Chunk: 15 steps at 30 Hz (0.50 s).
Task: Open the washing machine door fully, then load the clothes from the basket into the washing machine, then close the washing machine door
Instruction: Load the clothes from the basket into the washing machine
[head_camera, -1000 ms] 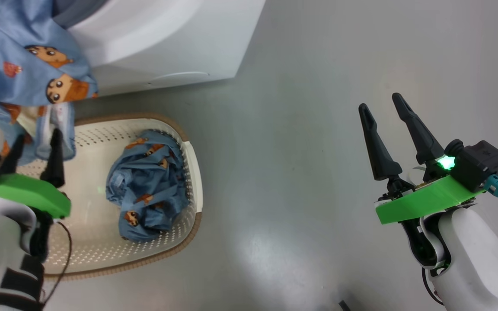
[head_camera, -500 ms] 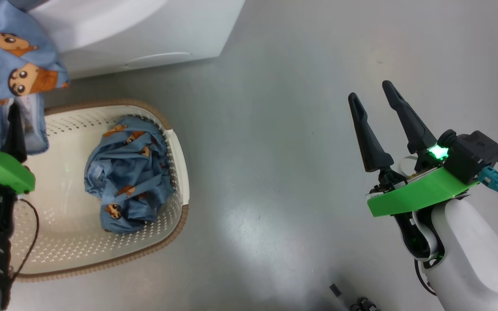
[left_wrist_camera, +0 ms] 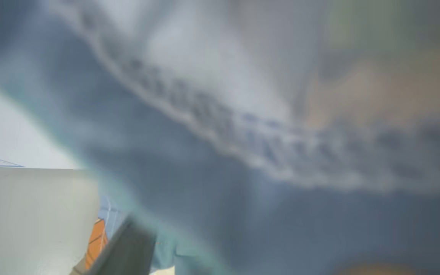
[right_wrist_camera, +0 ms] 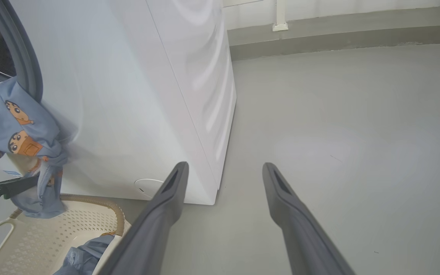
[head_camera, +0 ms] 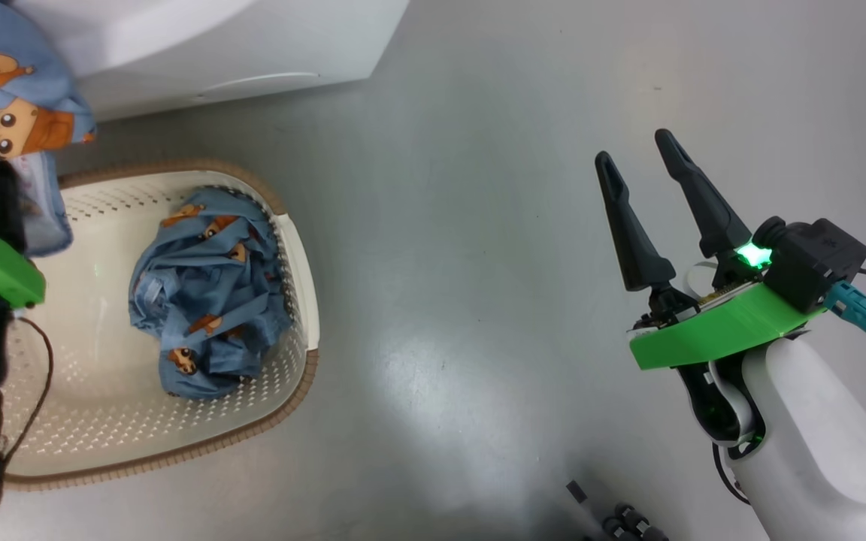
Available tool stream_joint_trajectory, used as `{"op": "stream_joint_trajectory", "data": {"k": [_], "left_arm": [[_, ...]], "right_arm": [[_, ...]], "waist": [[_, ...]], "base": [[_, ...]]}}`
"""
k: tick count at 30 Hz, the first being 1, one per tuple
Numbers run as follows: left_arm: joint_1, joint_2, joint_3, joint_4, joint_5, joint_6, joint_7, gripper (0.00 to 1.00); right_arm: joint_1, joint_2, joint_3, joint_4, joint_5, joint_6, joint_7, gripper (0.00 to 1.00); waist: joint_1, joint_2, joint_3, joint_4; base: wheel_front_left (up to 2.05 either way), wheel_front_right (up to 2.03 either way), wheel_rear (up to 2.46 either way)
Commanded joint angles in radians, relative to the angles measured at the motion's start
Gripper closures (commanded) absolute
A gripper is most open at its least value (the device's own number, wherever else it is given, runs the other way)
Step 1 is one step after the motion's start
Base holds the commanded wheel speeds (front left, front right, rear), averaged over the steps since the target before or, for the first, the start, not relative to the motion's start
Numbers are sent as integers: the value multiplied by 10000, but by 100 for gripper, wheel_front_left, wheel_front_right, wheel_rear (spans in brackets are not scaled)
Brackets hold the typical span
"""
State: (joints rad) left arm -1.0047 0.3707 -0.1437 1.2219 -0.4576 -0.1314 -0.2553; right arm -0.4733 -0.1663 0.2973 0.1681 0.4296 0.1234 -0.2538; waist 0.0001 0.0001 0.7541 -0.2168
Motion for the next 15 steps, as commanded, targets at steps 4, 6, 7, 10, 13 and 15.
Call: {"op": "stream_joint_trajectory", "data": {"k": [4, 6, 7, 10, 13, 15], "left_arm": [[-55, 551, 102, -311, -160, 9, -65, 100], [-47, 524, 65, -426, -194, 9, -65, 100], [-33, 505, 57, -513, -214, 9, -65, 100], [47, 445, 18, -807, -270, 8, -65, 100], [169, 360, -18, -1236, -323, 8, -65, 100], [261, 309, -27, -1580, -357, 8, -65, 100]], "right_arm": [[62, -33, 208, -207, -85, 73, -80, 0], [63, -40, 185, -194, -88, 73, -80, 0], [70, -42, 169, -191, -89, 73, -80, 0], [71, -40, 154, -181, -92, 73, -80, 0], [44, -43, 140, -173, -81, 73, -80, 0], [33, -47, 126, -166, -76, 73, -80, 0]], "waist": [[-1, -1, -10, 0], [-1, -1, -45, 18], [-1, -1, -66, 33], [-1, -1, -134, 85], [-1, -1, -209, 161], [-1, -1, -260, 221]], "base": [[0, 0, 0], [0, 0, 0], [0, 0, 0], [0, 0, 0], [0, 0, 0], [0, 0, 0]]}}
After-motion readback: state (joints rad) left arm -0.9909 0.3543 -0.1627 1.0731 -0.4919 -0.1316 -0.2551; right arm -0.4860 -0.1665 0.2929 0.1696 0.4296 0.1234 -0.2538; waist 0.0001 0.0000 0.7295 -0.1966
